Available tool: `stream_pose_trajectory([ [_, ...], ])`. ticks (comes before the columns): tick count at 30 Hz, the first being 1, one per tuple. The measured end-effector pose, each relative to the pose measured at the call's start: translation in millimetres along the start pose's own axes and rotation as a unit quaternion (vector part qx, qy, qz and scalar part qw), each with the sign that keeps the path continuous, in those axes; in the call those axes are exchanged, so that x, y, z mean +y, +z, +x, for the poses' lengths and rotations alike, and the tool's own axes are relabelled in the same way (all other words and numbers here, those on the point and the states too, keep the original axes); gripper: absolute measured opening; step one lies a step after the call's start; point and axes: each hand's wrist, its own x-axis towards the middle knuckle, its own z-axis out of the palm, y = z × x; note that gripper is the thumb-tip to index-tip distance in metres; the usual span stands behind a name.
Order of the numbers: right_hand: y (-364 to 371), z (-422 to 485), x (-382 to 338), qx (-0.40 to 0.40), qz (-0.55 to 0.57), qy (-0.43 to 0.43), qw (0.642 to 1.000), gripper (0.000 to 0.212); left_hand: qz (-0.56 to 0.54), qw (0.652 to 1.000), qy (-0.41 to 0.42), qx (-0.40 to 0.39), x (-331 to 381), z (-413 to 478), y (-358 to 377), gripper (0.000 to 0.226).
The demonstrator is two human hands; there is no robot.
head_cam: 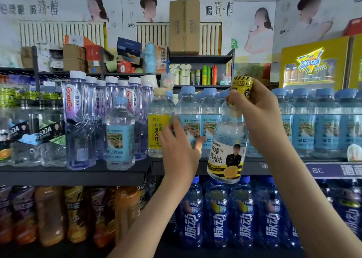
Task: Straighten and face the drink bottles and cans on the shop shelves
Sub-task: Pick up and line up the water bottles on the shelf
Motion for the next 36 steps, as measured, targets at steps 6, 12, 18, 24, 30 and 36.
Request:
stream_pose_trajectory([
  [6,2.7,-2.5,1.7,-0.005,0.01,0.018,1.0,0.02,-0.015,0.999,-0.001,-0.046,-0.7,3.9,-6.1,0.082],
  [12,6.0,-9.8,1.4,0.006,0.022,0.033,0.999,0.014,0.034,0.998,0.021,-0.04,-6.1,7.3,-2.1,0.077],
  [18,14.0,-28.9,-5.6,-0.006,0.036,0.059,0.998,0.01,-0.167,0.984,0.048,-0.047,-5.6,-6.9,-28.8,0.052],
  [24,42.5,-53.8,-4.1,-0.035,0.129,0.124,0.983,0.007,-0.372,0.816,-0.057,-0.438,-35.1,-37.5,-71.6,0.058],
  [30,92.8,-85.1,1.0,-0.111,0.208,0.173,0.956,0.017,-0.361,0.858,-0.161,-0.328,-79.7,-68.6,-101.6,0.055],
  [36,143.2,-127.6,0.4,-0.268,0.196,0.227,0.916,0.037,-0.369,0.858,-0.234,-0.27,-109.9,-86.7,-155.7,0.035],
])
